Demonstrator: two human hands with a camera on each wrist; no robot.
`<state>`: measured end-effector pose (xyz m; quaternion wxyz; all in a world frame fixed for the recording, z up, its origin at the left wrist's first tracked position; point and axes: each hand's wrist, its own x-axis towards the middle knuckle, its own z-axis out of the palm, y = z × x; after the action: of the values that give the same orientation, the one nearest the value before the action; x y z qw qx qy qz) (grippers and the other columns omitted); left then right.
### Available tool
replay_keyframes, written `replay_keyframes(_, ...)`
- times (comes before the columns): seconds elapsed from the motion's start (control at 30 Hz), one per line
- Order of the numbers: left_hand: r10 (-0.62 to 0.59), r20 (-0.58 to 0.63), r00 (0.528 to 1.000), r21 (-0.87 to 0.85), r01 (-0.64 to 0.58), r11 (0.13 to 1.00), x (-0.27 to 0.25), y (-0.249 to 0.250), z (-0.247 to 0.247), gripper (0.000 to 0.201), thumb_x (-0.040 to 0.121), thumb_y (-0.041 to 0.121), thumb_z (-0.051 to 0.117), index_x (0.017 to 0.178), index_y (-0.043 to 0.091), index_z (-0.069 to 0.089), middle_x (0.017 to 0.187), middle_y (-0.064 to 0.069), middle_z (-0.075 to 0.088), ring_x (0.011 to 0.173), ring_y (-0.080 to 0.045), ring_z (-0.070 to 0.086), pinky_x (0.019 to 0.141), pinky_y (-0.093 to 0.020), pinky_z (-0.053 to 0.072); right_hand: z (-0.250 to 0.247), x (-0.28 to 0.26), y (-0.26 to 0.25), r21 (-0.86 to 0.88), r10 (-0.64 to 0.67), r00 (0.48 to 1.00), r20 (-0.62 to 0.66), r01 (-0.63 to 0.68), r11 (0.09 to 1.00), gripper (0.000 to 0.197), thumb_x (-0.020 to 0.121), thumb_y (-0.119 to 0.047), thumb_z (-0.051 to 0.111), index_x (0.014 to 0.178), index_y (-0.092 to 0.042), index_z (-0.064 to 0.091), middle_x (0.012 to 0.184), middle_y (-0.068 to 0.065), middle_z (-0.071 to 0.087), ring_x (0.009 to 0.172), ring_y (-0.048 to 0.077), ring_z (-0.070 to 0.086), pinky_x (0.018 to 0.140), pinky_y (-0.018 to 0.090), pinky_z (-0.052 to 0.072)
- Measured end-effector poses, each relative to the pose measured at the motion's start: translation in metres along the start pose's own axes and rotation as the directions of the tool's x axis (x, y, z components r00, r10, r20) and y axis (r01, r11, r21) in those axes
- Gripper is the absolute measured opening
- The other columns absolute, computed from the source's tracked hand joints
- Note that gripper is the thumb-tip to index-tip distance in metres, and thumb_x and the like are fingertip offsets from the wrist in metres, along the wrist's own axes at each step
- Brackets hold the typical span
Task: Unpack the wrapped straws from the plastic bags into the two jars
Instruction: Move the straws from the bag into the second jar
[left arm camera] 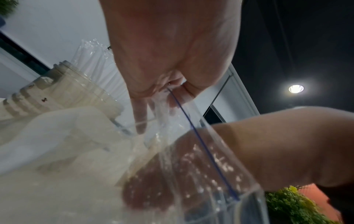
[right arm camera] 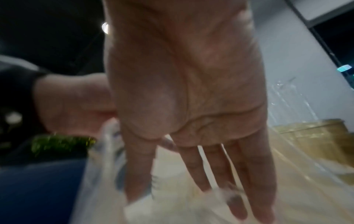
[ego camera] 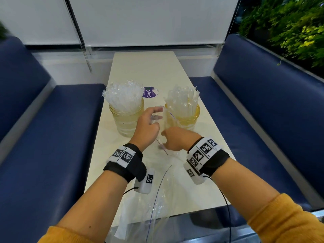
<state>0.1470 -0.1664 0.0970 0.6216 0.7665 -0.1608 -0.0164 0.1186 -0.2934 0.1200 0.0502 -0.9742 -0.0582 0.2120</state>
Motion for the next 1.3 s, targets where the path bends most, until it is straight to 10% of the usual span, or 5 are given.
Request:
replay_keyframes(0.23,0.055,0.028,0.998,0.034,-0.056,0.998,-0.014,0.001,0.003,0.058,0.08,-0.021,0.04,0.126,0.008,0.06,0.138,0.0,0.058,0.115,-0.017,0.064,0.085,-0.023,0.05,0.026,0.009,0.007,-0.011,0.086,0.991,0.106,-0.086,0.996,0.072,0.094,-0.05,0.061,0.148,-0.009,0.038,0.143,0.013,0.052,0.126,0.033,0.053,0.097,0.039,0.047)
replay_keyframes(0.4,0.048,0.015,0.999,0.025,-0.048,0.999,-0.019,-0.002,0.004,0.054,0.082,-0.017,0.046,0.126,0.011,0.06,0.138,0.002,0.058,0.113,-0.015,0.065,0.077,-0.02,0.052,0.015,-0.004,0.007,0.126,0.097,0.99,0.104,-0.11,0.986,0.063,0.099,-0.03,0.06,0.154,-0.017,0.032,0.143,0.012,0.051,0.105,0.028,0.062,0.052,0.02,0.039)
replay_keyframes(0.53,0.067,0.068,0.995,0.047,-0.07,0.996,-0.023,-0.007,0.001,0.061,0.072,0.008,0.06,0.133,0.013,0.057,0.14,0.005,0.056,0.118,-0.014,0.061,0.093,-0.024,0.05,-0.005,-0.016,0.004,0.097,0.094,0.993,0.072,-0.101,0.99,0.059,0.102,-0.031,0.055,0.155,-0.015,0.034,0.146,0.01,0.049,0.101,0.027,0.061,0.075,0.029,0.05)
replay_keyframes(0.77,0.15,0.218,0.964,0.257,-0.205,0.944,-0.028,-0.017,0.006,0.094,0.062,0.047,0.082,0.144,0.02,0.044,0.144,0.007,0.047,0.134,-0.012,0.045,0.111,-0.028,0.038,-0.057,-0.038,-0.003,0.07,0.111,0.993,0.037,-0.113,0.991,0.042,0.098,-0.028,0.06,0.135,-0.009,0.054,0.083,0.004,0.065,0.064,0.016,0.059,0.061,0.027,0.047)
replay_keyframes(1.3,0.189,-0.329,0.925,0.199,-0.128,0.972,0.001,-0.011,0.021,0.026,0.084,0.037,0.072,0.105,0.021,0.07,0.096,0.006,0.073,0.089,-0.012,0.069,0.078,-0.038,0.058,-0.067,-0.045,-0.001,0.646,0.052,0.904,-0.425,0.263,0.716,0.066,0.066,-0.061,0.083,0.118,-0.027,0.059,0.095,-0.003,0.067,0.069,0.009,0.068,0.067,0.031,0.06)
